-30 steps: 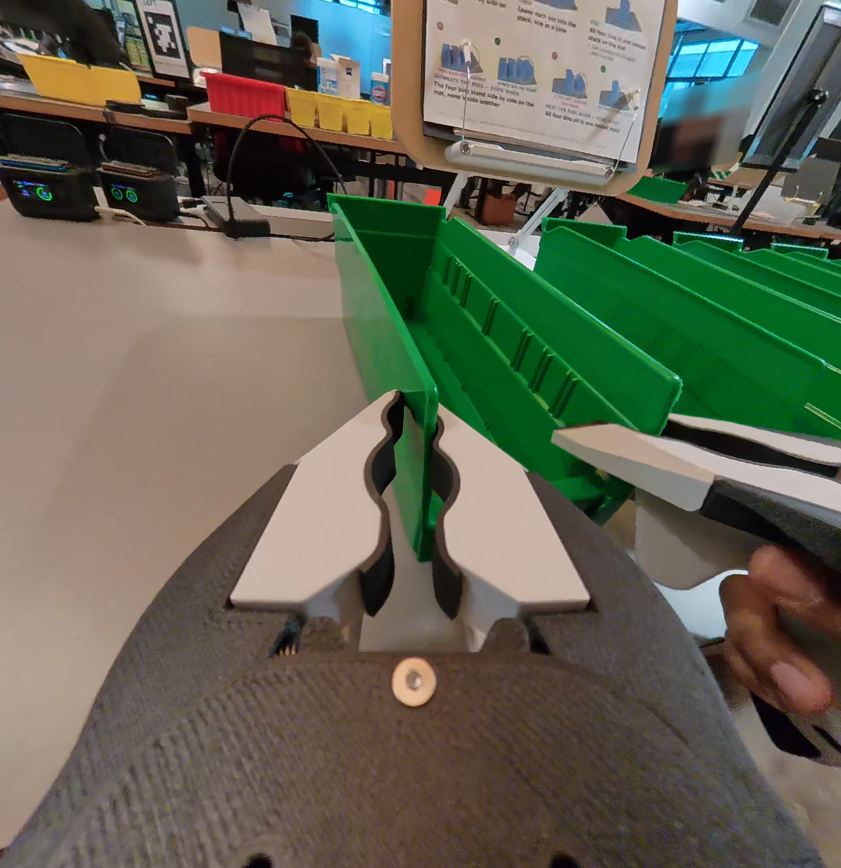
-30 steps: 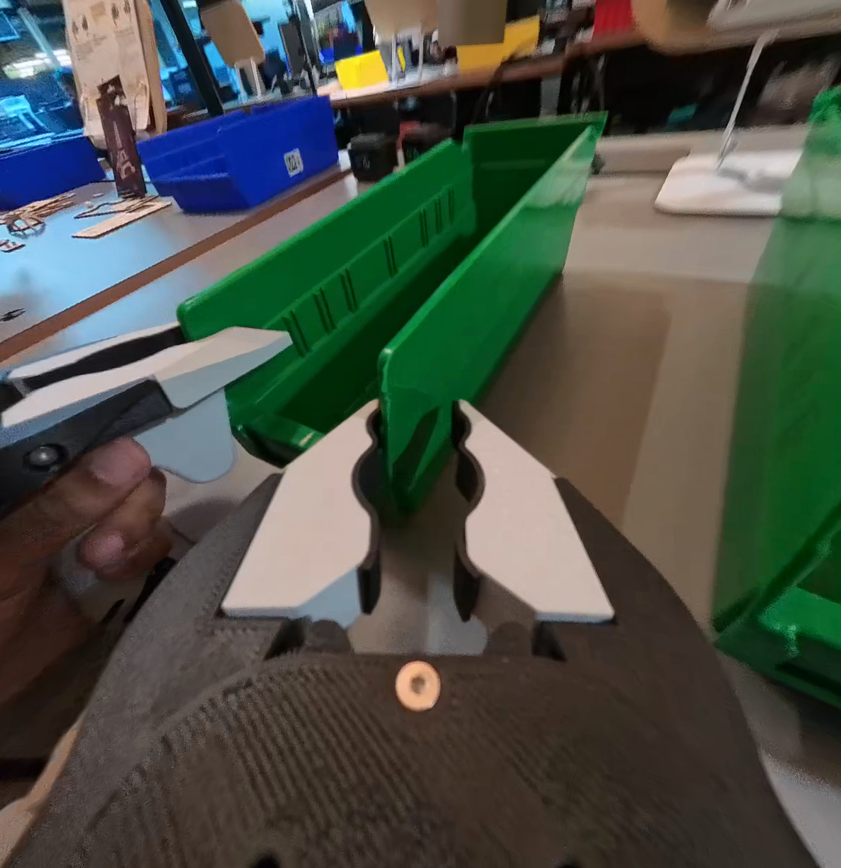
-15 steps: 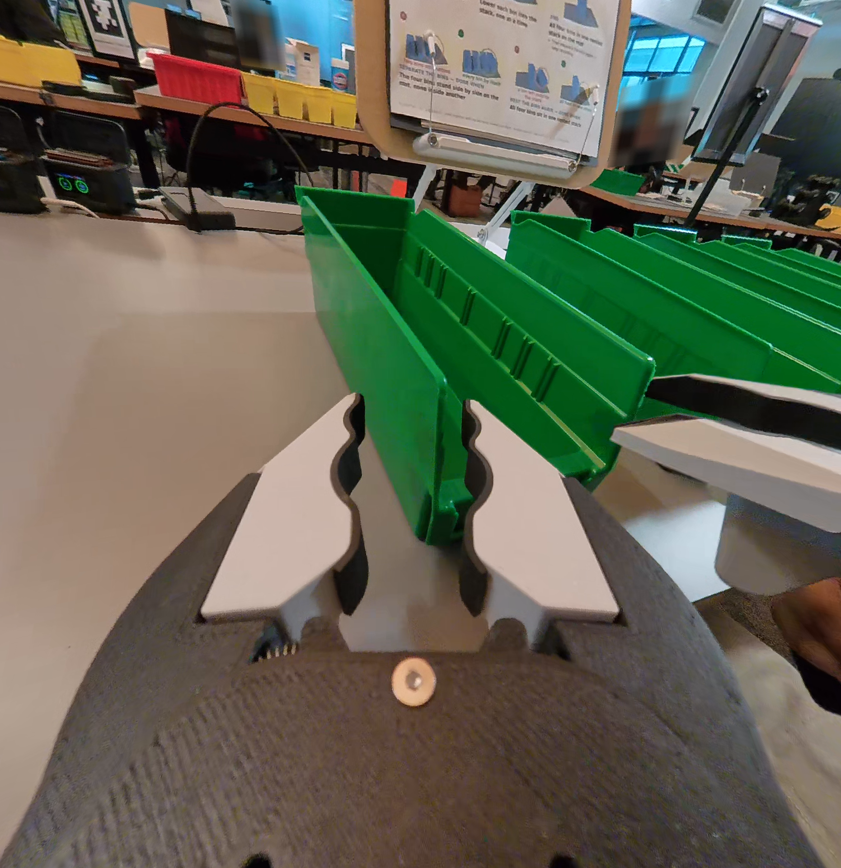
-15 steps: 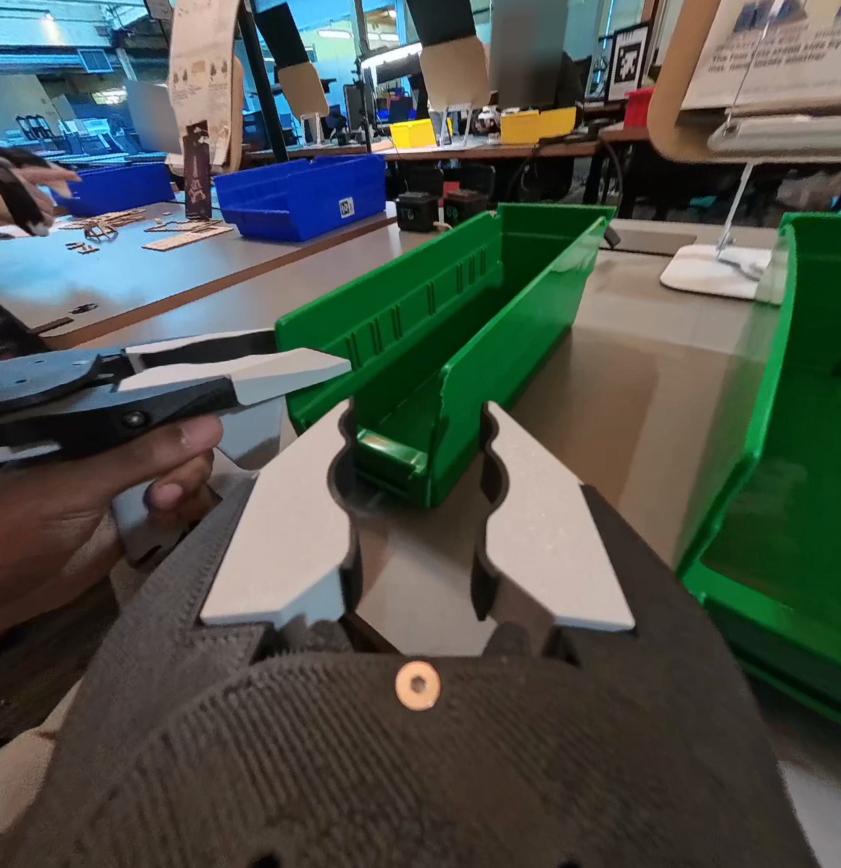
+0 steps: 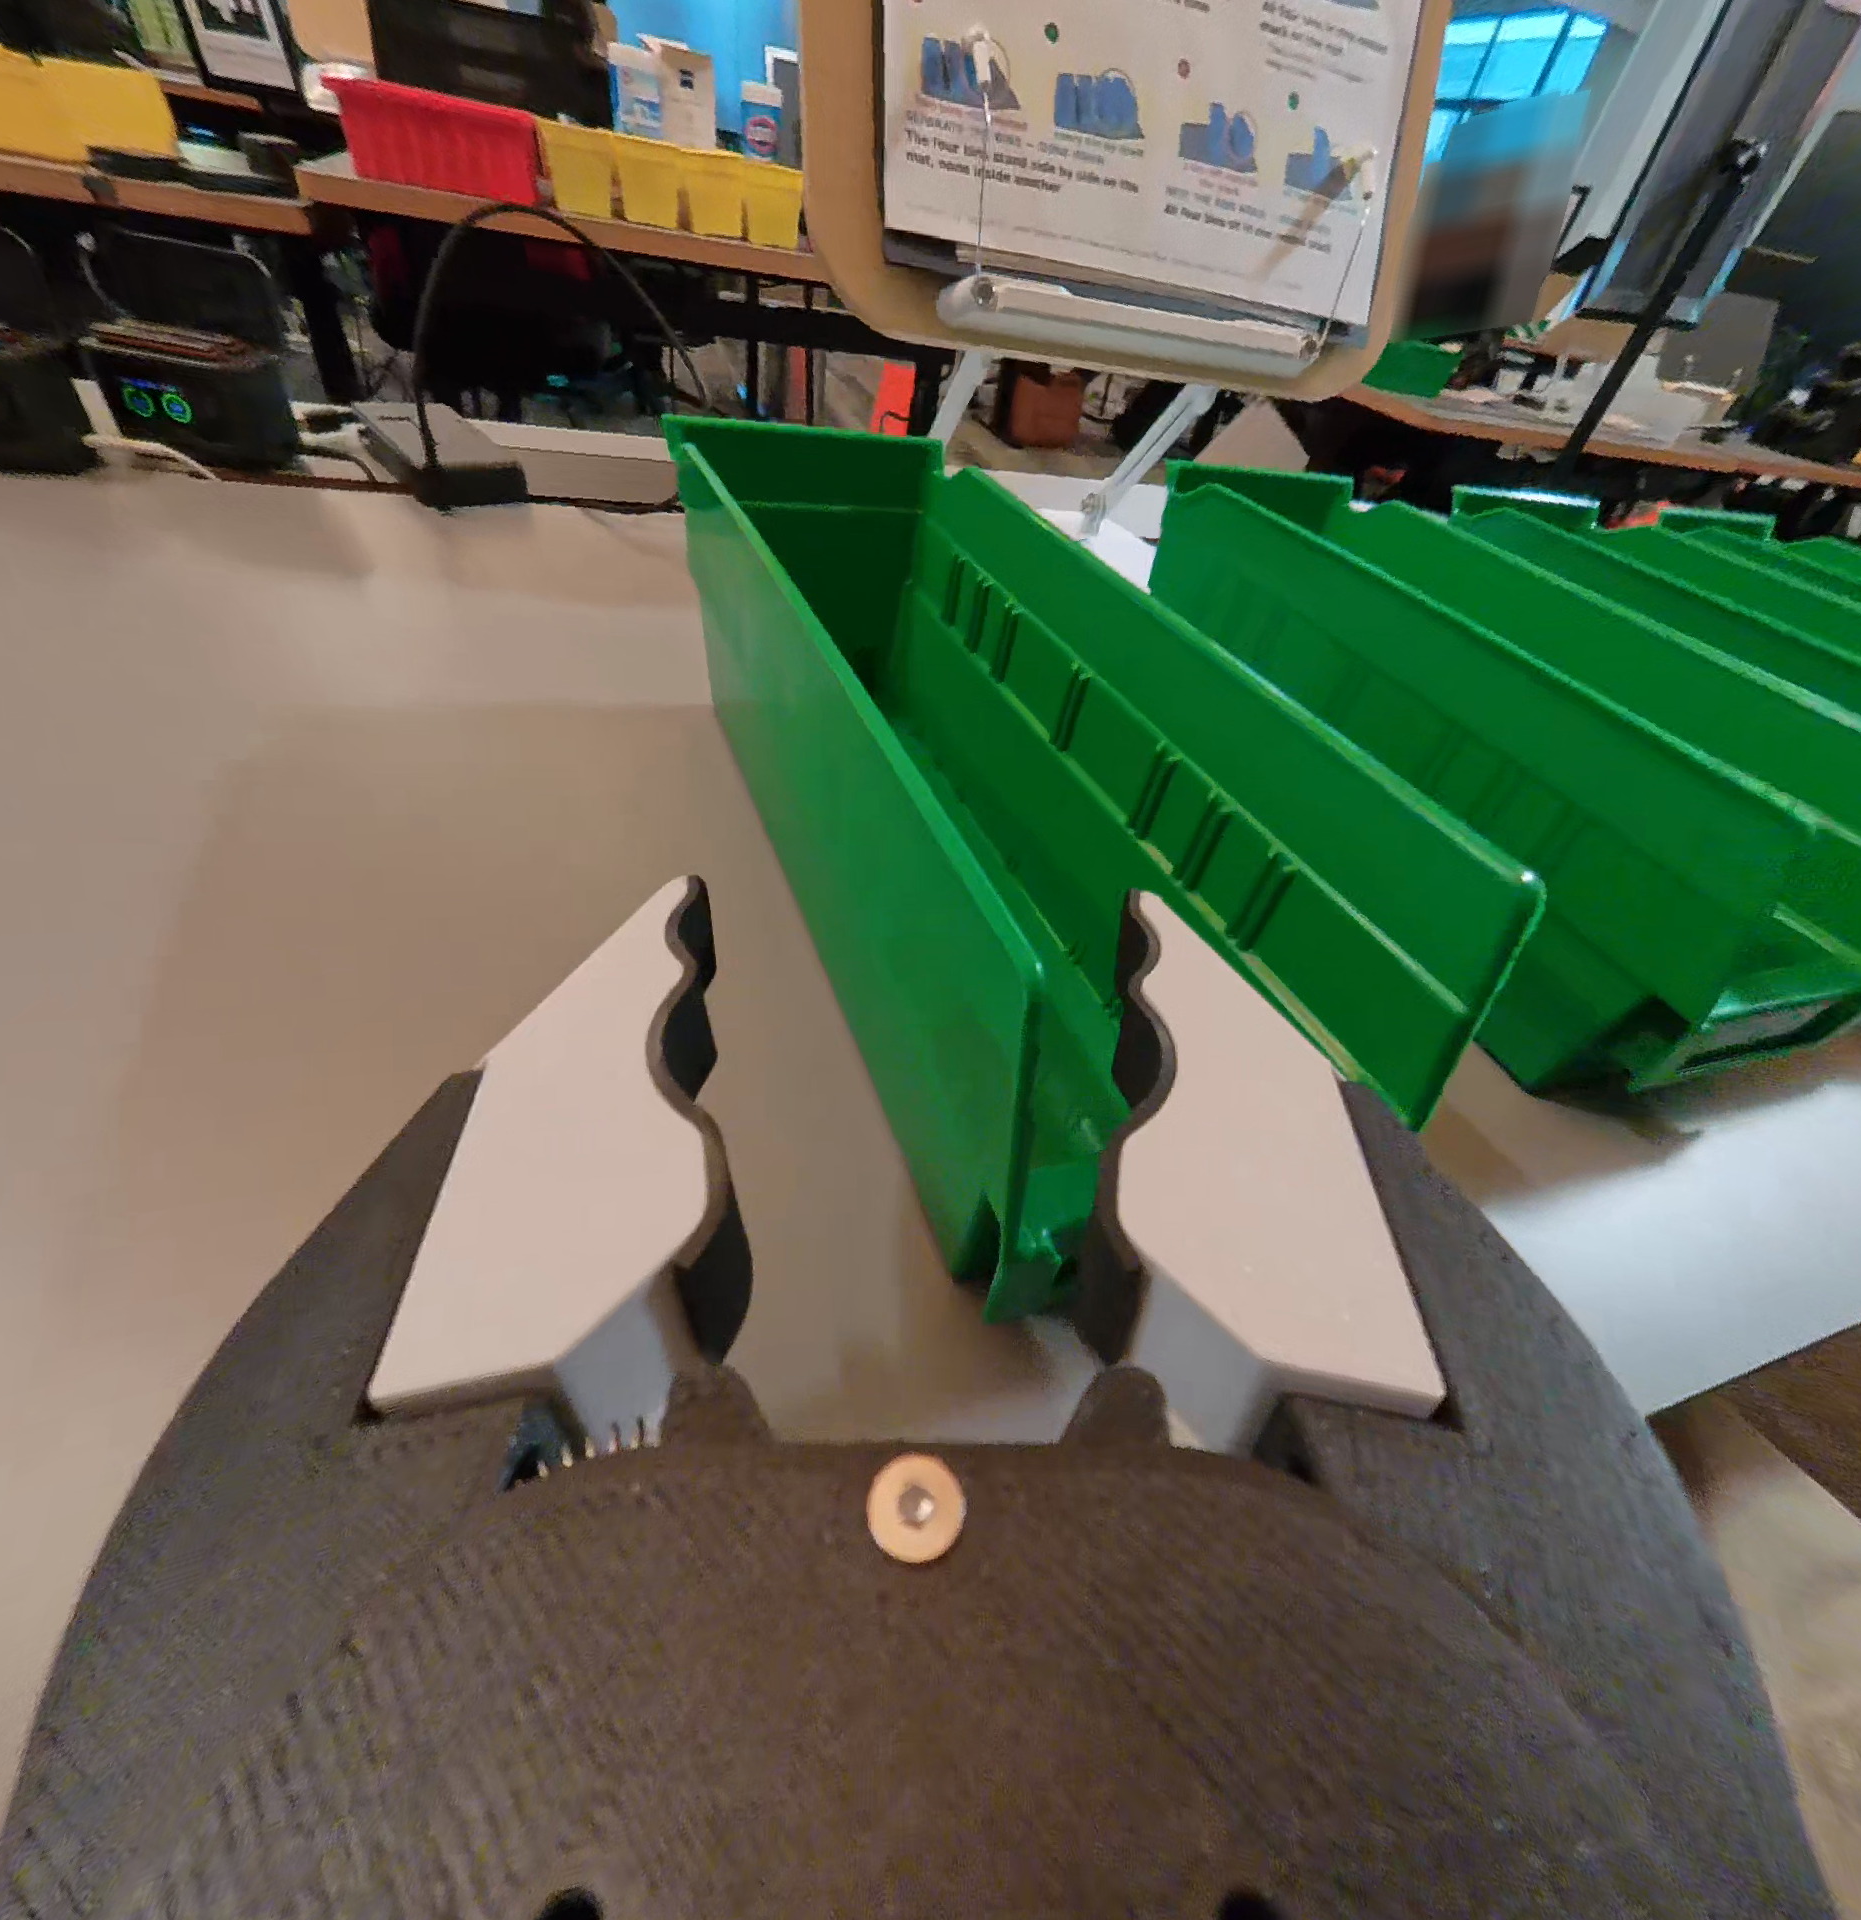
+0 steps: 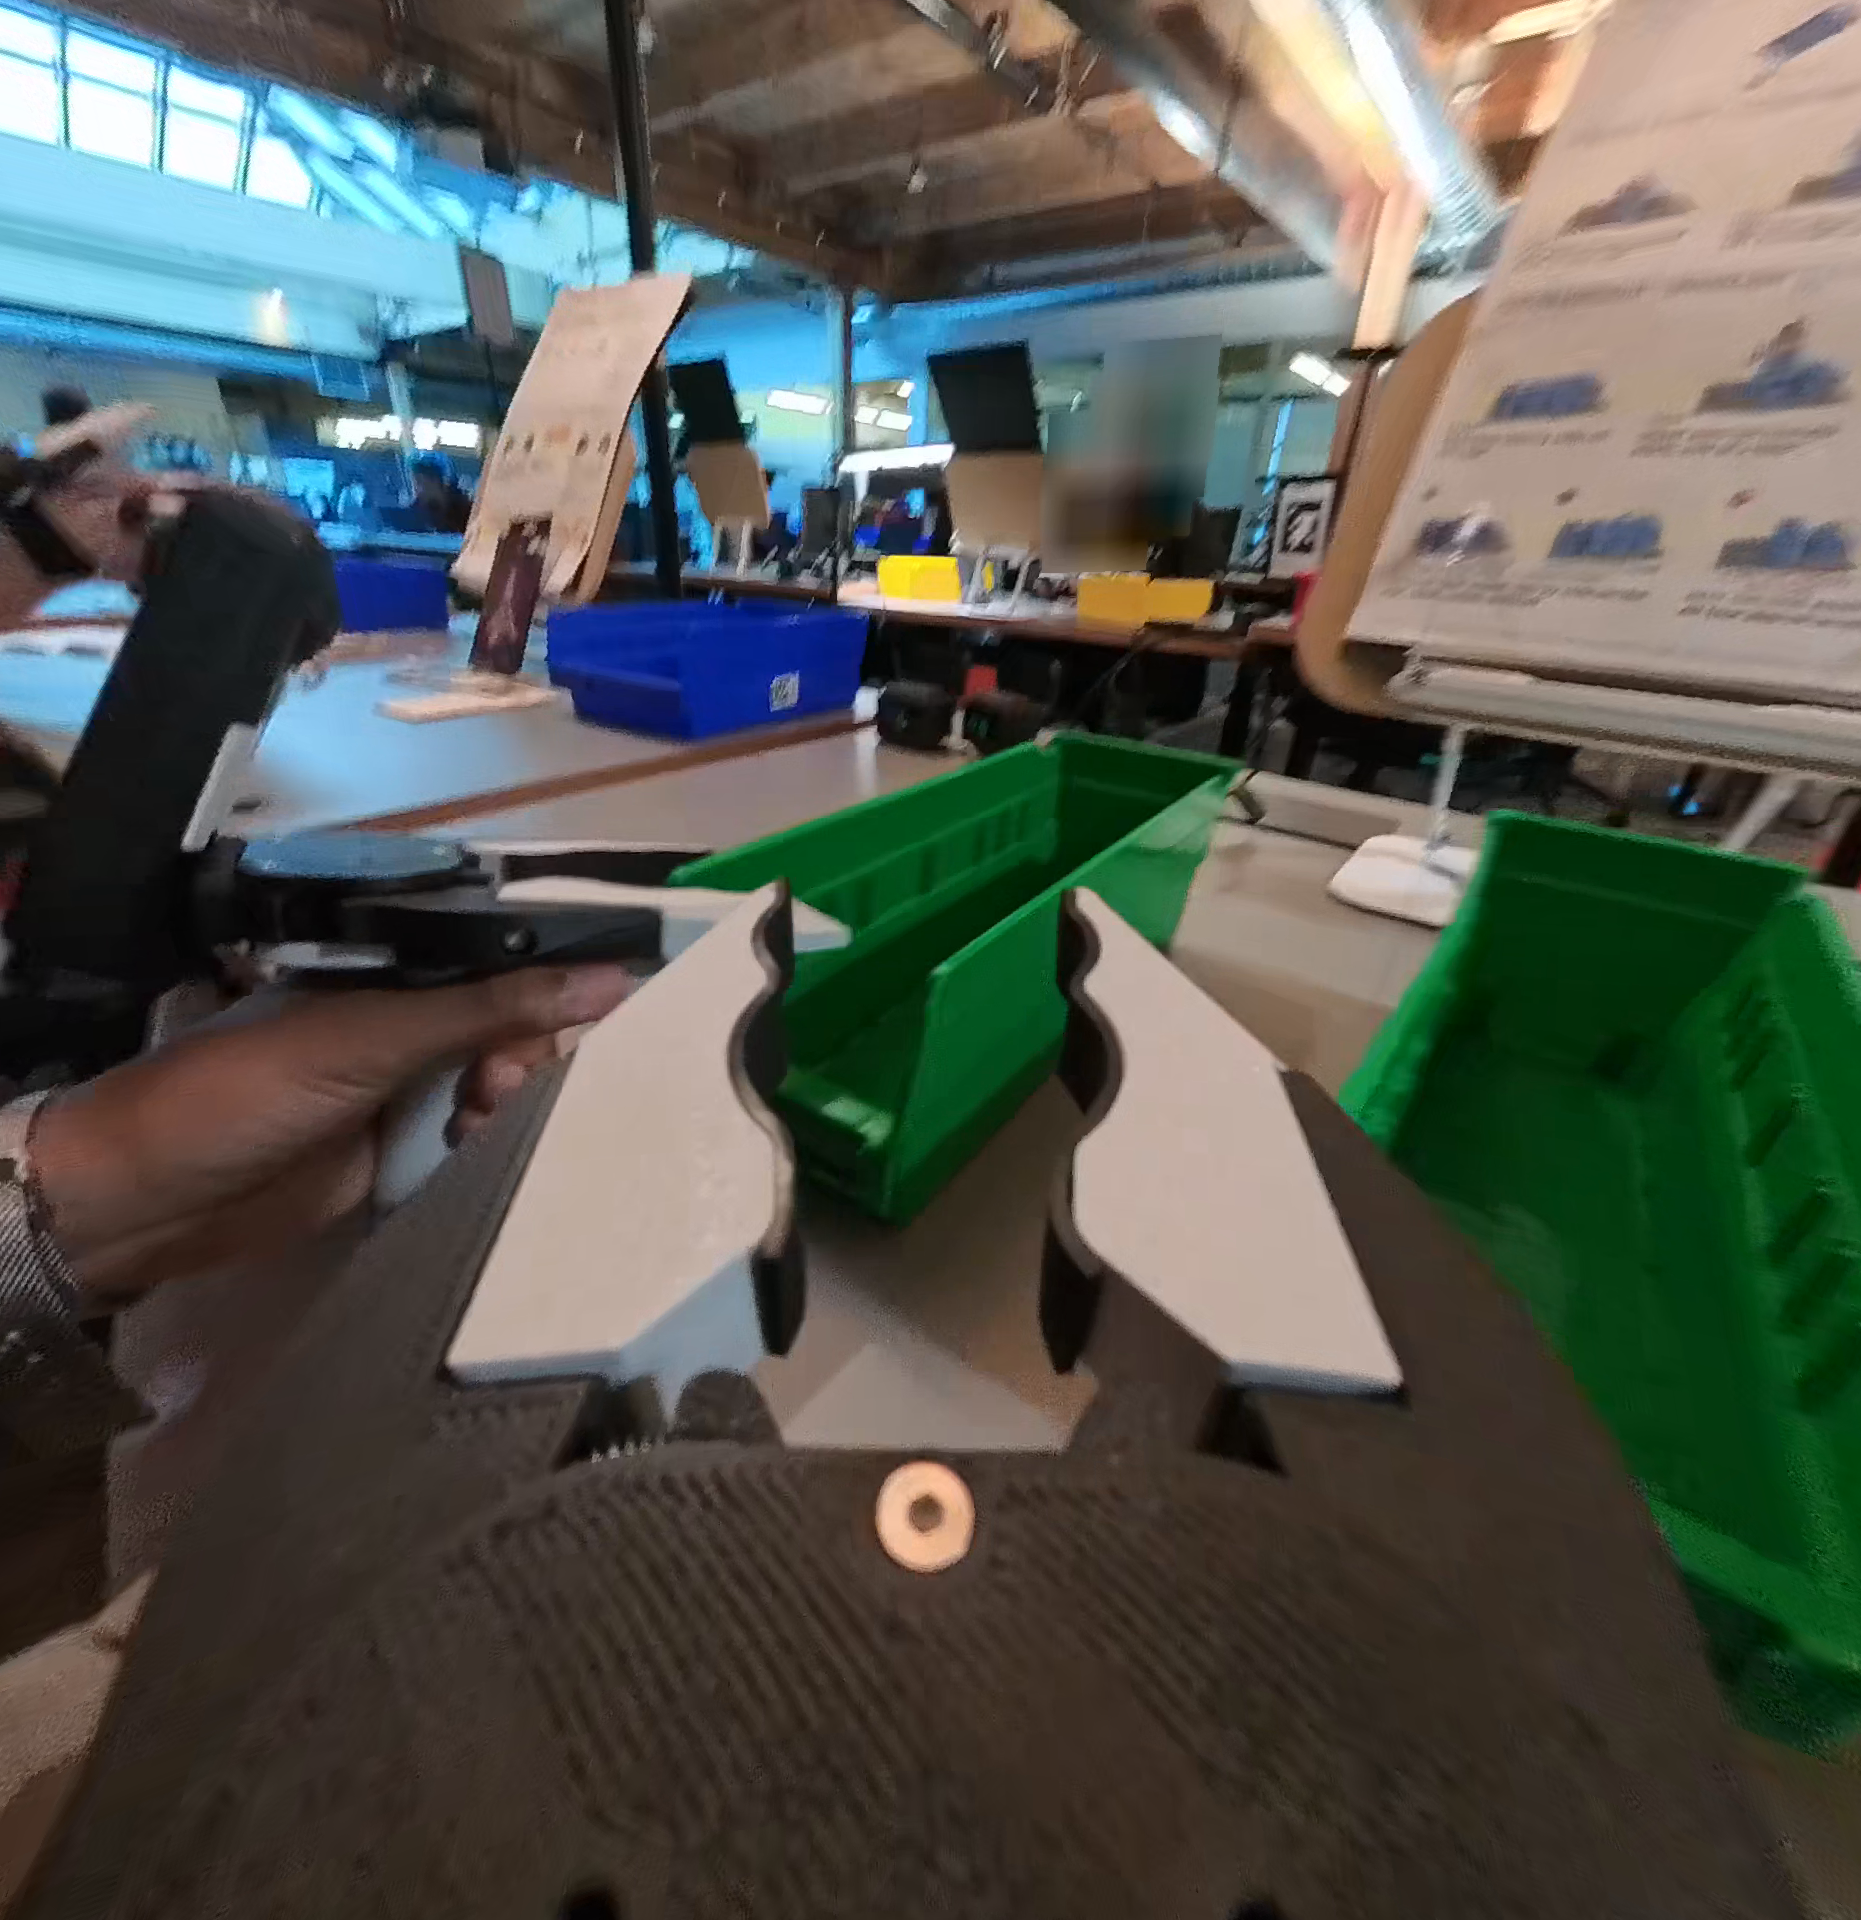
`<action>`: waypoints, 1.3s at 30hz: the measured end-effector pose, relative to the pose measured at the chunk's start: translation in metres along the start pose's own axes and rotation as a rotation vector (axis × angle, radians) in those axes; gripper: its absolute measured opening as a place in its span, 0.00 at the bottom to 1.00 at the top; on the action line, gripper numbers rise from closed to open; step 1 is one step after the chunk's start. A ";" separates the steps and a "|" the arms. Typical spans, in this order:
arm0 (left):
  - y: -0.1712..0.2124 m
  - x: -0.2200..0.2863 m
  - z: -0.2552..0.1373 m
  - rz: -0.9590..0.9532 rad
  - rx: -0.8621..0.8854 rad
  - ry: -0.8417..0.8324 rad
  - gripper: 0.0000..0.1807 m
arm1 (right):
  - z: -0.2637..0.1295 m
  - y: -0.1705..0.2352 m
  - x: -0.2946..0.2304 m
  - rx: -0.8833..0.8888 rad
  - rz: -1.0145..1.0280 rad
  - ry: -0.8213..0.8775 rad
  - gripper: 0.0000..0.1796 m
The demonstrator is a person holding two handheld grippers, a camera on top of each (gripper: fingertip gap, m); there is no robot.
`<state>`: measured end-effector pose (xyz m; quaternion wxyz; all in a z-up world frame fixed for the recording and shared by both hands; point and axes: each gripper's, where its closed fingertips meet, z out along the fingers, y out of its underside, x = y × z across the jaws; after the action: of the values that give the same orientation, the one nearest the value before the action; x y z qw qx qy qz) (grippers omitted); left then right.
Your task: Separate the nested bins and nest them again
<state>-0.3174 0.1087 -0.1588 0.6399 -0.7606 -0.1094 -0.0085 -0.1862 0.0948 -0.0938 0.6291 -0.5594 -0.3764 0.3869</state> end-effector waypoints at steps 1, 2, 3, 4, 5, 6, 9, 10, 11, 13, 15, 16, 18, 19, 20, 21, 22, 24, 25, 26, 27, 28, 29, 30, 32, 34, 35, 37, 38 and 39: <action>-0.003 0.000 0.001 -0.014 0.005 0.004 0.42 | -0.006 -0.012 0.012 0.048 0.000 0.028 0.27; -0.006 0.001 0.003 -0.025 0.011 0.007 0.41 | -0.015 -0.030 0.031 0.120 -0.028 0.077 0.25; -0.007 0.000 0.005 -0.033 0.010 0.005 0.41 | -0.028 -0.054 0.058 0.202 -0.083 0.154 0.24; -0.006 0.001 0.007 -0.037 0.001 0.005 0.41 | -0.045 -0.080 0.090 0.273 -0.143 0.247 0.24; -0.003 0.002 0.009 -0.038 -0.014 0.011 0.41 | -0.065 -0.104 0.126 0.326 -0.185 0.350 0.24; 0.000 0.004 0.011 -0.036 -0.032 0.018 0.41 | -0.088 -0.125 0.164 0.364 -0.198 0.452 0.25; 0.007 0.009 0.017 -0.039 -0.088 0.043 0.41 | -0.169 -0.146 0.282 0.419 -0.062 0.722 0.29; 0.008 0.010 0.018 -0.044 -0.098 0.050 0.42 | -0.195 -0.135 0.317 0.416 -0.008 0.787 0.32; 0.009 0.011 0.019 -0.057 -0.103 0.061 0.42 | -0.220 -0.114 0.349 0.387 0.039 0.858 0.32; 0.010 0.014 0.022 -0.095 -0.116 0.080 0.42 | -0.264 -0.045 0.406 0.252 0.193 1.015 0.33; 0.012 0.016 0.025 -0.134 -0.126 0.092 0.42 | -0.280 0.027 0.432 0.076 0.522 1.033 0.31; 0.013 0.017 0.025 -0.144 -0.133 0.098 0.43 | -0.274 0.046 0.433 0.049 0.716 0.948 0.39; 0.014 0.018 0.026 -0.147 -0.135 0.103 0.42 | -0.260 0.041 0.431 0.147 0.928 0.717 0.47; 0.013 0.017 0.025 -0.149 -0.128 0.100 0.42 | -0.261 0.039 0.433 0.192 0.971 0.686 0.43; 0.012 0.016 0.024 -0.154 -0.117 0.098 0.40 | -0.265 0.043 0.437 0.195 0.980 0.697 0.43; 0.011 0.015 0.023 -0.158 -0.108 0.096 0.38 | -0.269 0.049 0.441 0.170 0.960 0.730 0.43; 0.010 0.014 0.021 -0.160 -0.103 0.094 0.37 | -0.273 0.055 0.445 0.138 0.931 0.765 0.43; 0.010 0.012 0.019 -0.154 -0.101 0.095 0.36 | -0.274 0.060 0.450 0.097 0.896 0.787 0.44; 0.010 0.011 0.018 -0.152 -0.099 0.096 0.35 | -0.273 0.059 0.451 0.090 0.878 0.786 0.44; 0.011 0.009 0.017 -0.151 -0.098 0.092 0.34 | -0.271 0.058 0.452 0.077 0.852 0.788 0.44; 0.011 0.008 0.015 -0.148 -0.098 0.086 0.34 | -0.269 0.057 0.453 0.053 0.817 0.795 0.42; 0.012 0.006 0.014 -0.143 -0.100 0.081 0.33 | -0.267 0.059 0.454 0.016 0.776 0.809 0.40; 0.012 0.005 0.012 -0.137 -0.100 0.080 0.31 | -0.266 0.061 0.455 -0.029 0.731 0.831 0.40; 0.012 0.005 0.011 -0.132 -0.099 0.079 0.28 | -0.264 0.064 0.457 -0.071 0.687 0.849 0.38; 0.013 0.003 0.008 -0.123 -0.102 0.078 0.26 | -0.259 0.068 0.458 -0.133 0.618 0.859 0.38; 0.016 0.005 0.008 -0.116 -0.119 0.090 0.25 | -0.254 0.068 0.459 -0.154 0.573 0.852 0.38; 0.020 0.007 0.008 -0.116 -0.137 0.109 0.25 | -0.252 0.069 0.459 -0.162 0.558 0.850 0.37; 0.028 0.012 0.009 -0.126 -0.184 0.142 0.26 | -0.250 0.070 0.460 -0.173 0.539 0.851 0.35; 0.030 0.013 0.009 -0.136 -0.188 0.148 0.26 | -0.249 0.070 0.460 -0.178 0.532 0.849 0.33; 0.029 0.013 0.009 -0.143 -0.186 0.151 0.25 | -0.248 0.071 0.461 -0.187 0.525 0.851 0.32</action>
<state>-0.3005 0.1145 -0.1870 0.5709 -0.8040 -0.1134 -0.1213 0.2262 0.4163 -0.1686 0.5554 -0.7971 0.0336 0.2345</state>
